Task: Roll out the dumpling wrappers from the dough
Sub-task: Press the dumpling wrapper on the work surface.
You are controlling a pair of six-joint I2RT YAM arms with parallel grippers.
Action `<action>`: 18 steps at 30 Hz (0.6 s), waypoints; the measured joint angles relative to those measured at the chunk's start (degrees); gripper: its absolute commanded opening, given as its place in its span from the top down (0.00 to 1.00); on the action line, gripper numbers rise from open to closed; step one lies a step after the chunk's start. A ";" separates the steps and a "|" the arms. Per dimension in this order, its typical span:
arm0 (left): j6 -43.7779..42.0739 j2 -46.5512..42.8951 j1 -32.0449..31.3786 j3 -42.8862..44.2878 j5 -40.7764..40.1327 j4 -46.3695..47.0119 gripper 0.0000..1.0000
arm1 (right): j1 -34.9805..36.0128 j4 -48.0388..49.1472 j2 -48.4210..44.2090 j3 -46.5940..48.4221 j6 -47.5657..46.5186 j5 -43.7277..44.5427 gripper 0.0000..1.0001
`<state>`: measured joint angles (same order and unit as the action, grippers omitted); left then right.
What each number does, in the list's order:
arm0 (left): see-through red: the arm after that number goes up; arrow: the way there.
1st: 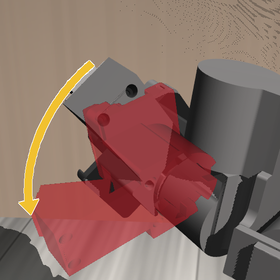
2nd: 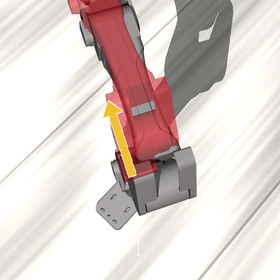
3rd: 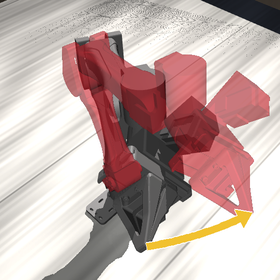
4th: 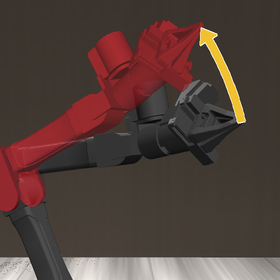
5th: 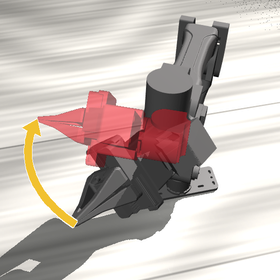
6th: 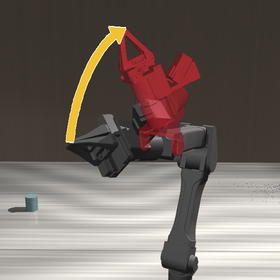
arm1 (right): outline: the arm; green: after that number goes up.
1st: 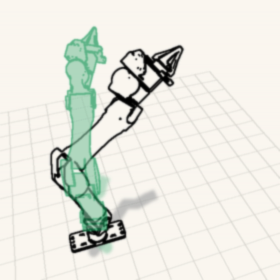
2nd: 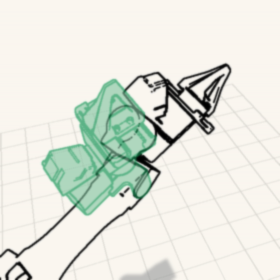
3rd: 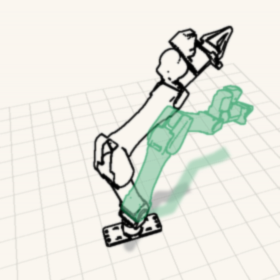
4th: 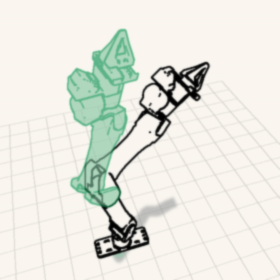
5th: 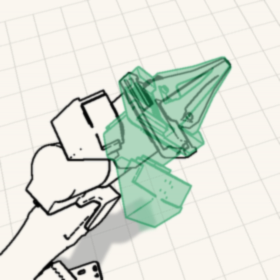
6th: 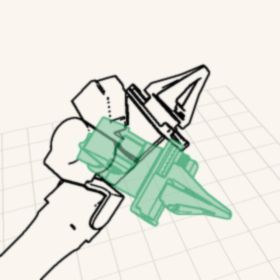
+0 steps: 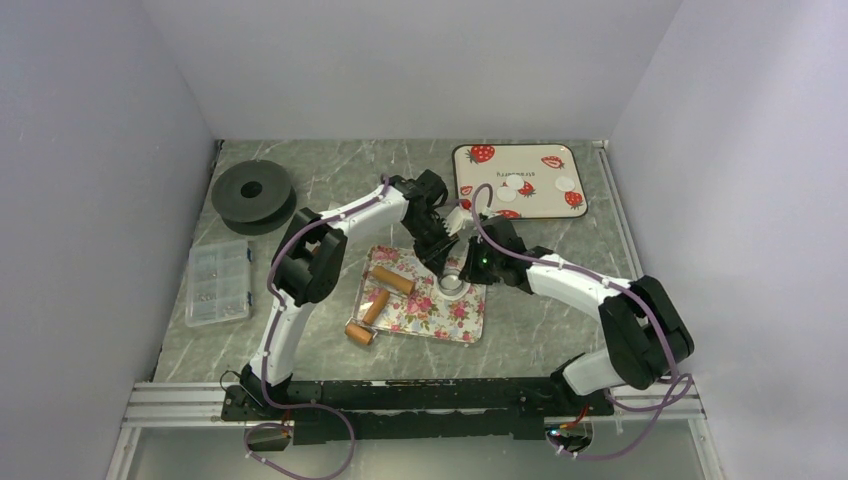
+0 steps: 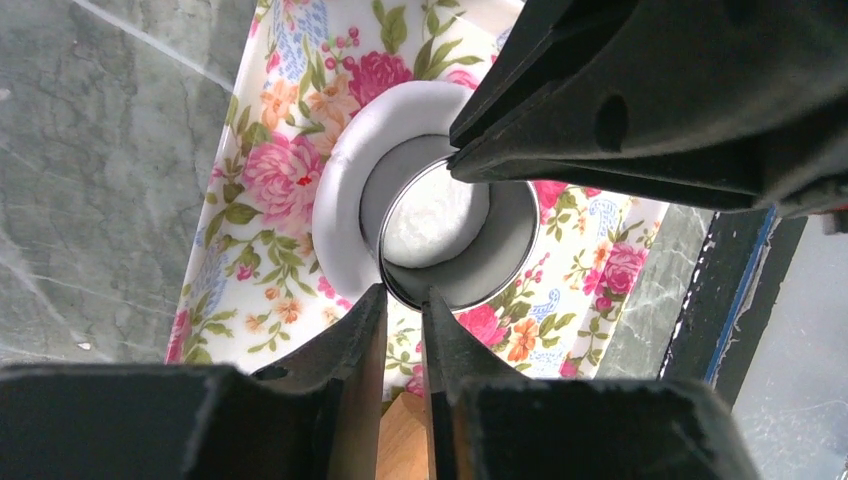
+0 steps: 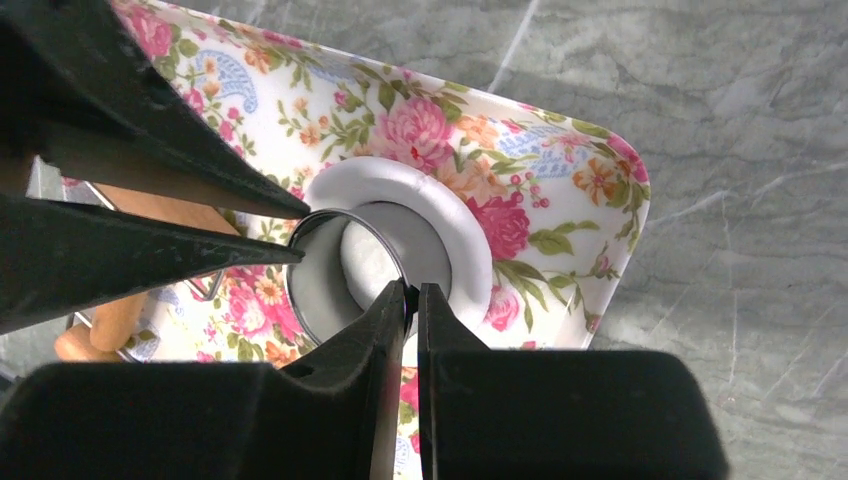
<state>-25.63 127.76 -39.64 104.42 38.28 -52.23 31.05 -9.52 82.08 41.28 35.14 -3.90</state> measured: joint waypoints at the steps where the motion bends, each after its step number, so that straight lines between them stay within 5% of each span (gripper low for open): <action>1: -0.24 0.00 0.00 0.09 -0.17 -0.37 0.77 | 0.00 -0.31 0.00 0.44 -0.31 -0.11 0.87; 12: -0.74 0.02 0.02 1.73 -1.79 -3.15 0.70 | 0.07 -1.05 -0.07 3.41 -2.64 -0.79 0.65; 18: -1.36 0.02 0.33 3.19 -1.79 -4.04 0.56 | 0.07 -1.99 -0.70 4.39 -3.74 -0.42 0.56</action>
<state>-26.98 127.79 -39.31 107.61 36.49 -56.27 31.11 -11.51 81.38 45.67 31.40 -4.32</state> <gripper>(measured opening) 0.356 0.396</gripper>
